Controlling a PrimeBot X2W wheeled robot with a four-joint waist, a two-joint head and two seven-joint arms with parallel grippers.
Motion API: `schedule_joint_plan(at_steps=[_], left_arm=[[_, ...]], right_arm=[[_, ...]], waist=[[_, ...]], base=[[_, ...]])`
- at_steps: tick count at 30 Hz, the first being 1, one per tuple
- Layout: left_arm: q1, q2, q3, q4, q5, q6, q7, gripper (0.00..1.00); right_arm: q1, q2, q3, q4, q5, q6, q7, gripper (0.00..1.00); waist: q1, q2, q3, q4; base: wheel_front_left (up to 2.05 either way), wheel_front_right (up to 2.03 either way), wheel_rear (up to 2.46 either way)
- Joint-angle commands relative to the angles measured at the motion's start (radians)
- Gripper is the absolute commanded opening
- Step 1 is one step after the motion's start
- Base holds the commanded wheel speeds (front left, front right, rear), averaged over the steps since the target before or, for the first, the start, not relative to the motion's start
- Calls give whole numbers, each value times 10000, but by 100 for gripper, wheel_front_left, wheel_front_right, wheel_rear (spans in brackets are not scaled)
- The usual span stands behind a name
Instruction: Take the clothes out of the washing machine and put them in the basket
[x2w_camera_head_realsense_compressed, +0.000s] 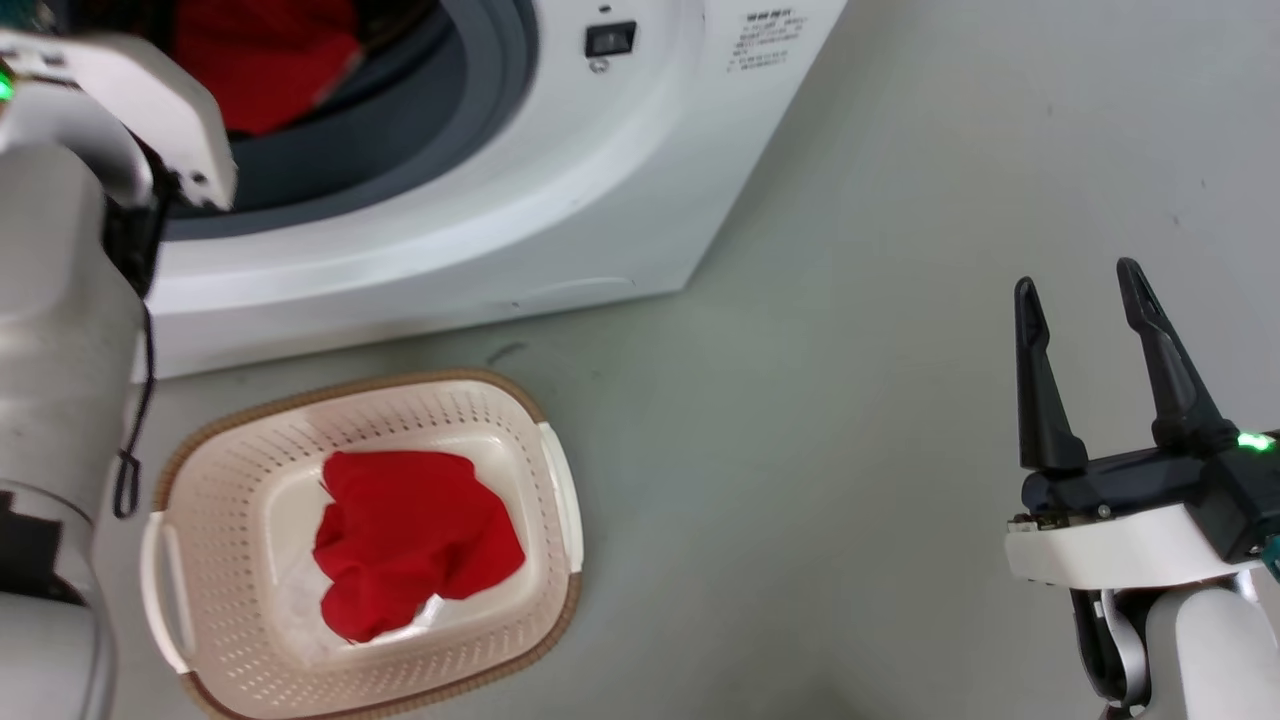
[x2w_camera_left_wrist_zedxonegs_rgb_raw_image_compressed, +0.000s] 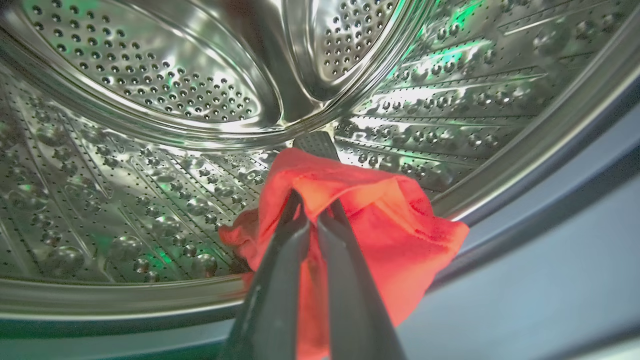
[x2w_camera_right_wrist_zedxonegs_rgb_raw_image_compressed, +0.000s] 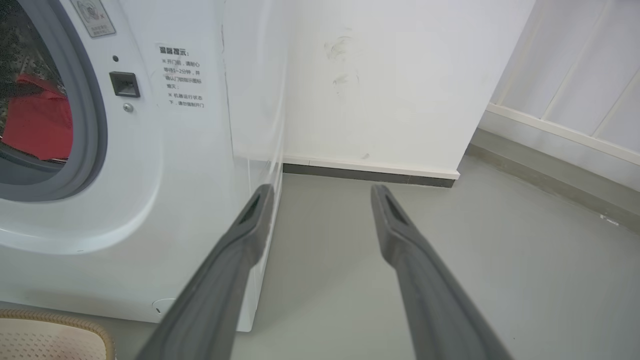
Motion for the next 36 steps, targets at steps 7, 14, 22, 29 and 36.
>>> schedule_joint_plan(at_steps=[7, 14, 22, 29, 36], left_arm=[[1450, -457, 51, -821, -103, 169, -595, 0], [2826, -382, 503, -2873, 91, 668, -640, 0], [4778, -145, 991, -5940, 524, 1192, -643, 0], [6293, 152, 1022, -8067, 503, 1588, -563, 0], [7832, 626, 1080, -10420, 275, 2100, 95, 0]], right_arm=[[411, 4, -139, 177, -290, -9, -24, 100], [589, 5, -253, 265, -333, -9, -22, 100], [779, 5, -450, 402, -352, -9, -22, 100], [998, 5, -559, 471, -360, -9, -22, 100], [1188, 5, -669, 491, -301, -9, -23, 100]], waist=[[0, 0, -1425, 844], [0, 0, -1972, 1191], [0, 0, -2591, 1597], [0, 0, -3037, 1898], [0, 0, -3287, 2145]], base=[[0, 0, 0], [0, 0, 0], [0, 0, 0], [0, 0, 0], [0, 0, 0]])
